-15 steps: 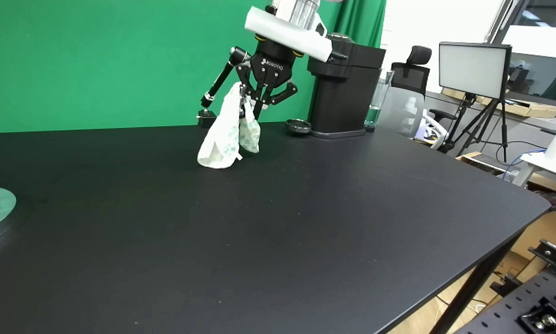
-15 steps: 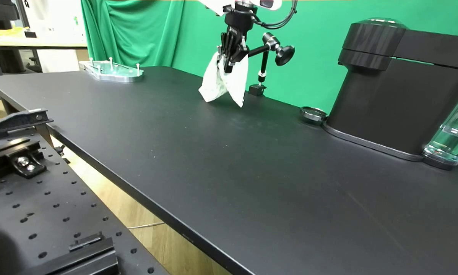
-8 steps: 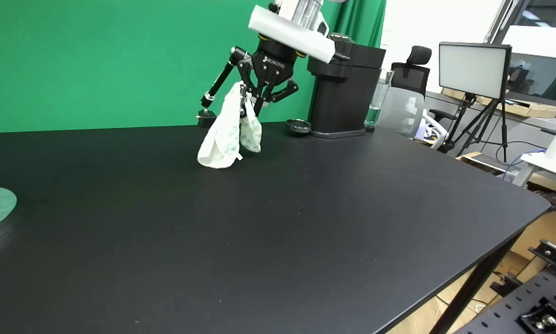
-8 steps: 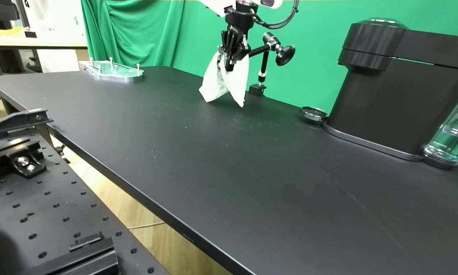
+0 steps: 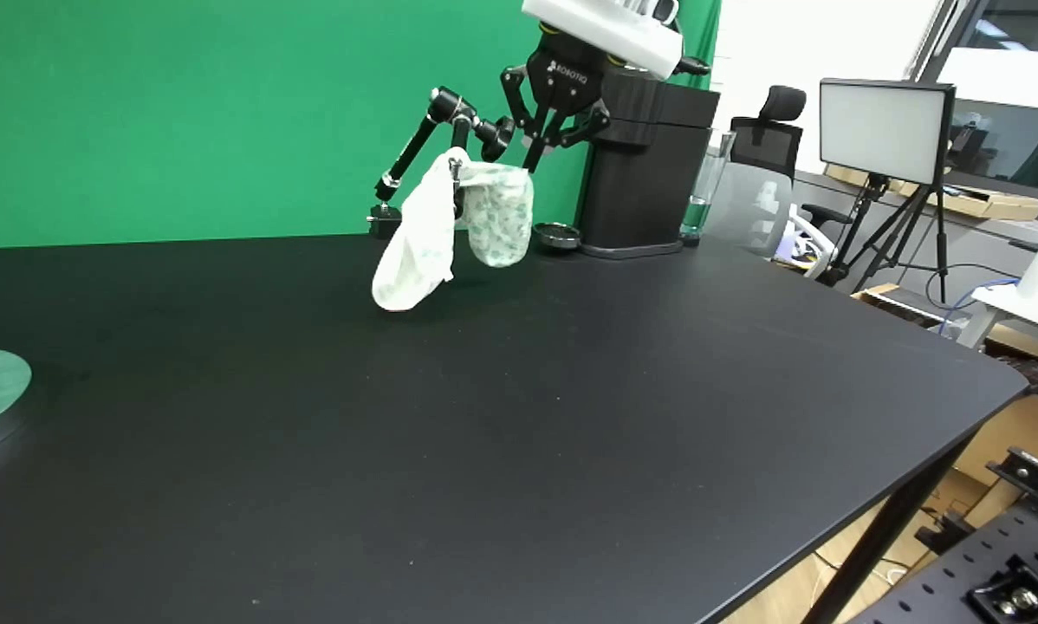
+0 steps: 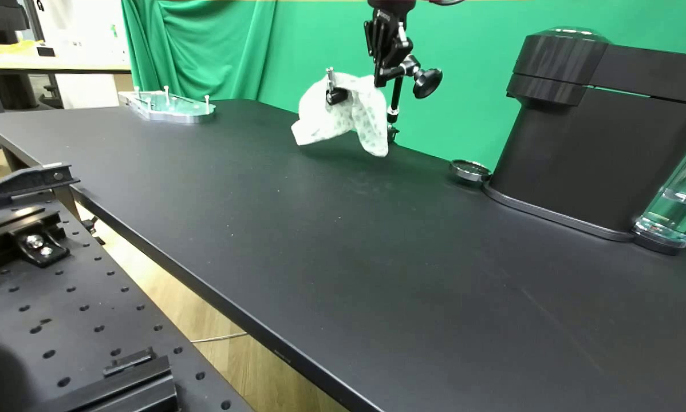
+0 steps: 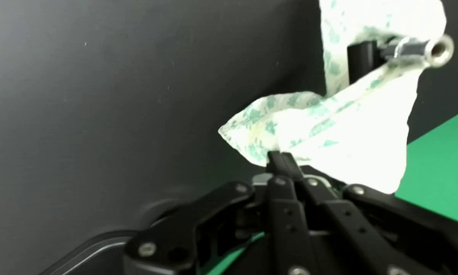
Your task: Remove the cloth from the rack.
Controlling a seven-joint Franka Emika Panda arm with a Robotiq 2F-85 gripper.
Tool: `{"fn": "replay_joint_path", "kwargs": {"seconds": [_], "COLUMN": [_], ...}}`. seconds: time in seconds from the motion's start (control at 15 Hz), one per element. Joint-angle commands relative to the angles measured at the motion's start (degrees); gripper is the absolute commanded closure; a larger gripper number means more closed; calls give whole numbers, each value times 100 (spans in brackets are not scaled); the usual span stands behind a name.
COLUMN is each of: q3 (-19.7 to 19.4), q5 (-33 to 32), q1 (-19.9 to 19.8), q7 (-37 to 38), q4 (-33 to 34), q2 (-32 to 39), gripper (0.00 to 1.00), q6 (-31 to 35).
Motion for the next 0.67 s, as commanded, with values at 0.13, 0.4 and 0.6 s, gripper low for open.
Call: {"fn": "replay_joint_path", "kwargs": {"seconds": [0.13,0.4,0.6], "q3": [-530,-1012,-1182], "q5": [-841,-1897,-2732], "q1": [-44,-5,-101], "q7": [954,1731,2328], "q4": [-314,-349,-314], "q2": [-697,-1116,-1385], "gripper": [100,100,100], "q6": [484,736,739]}}
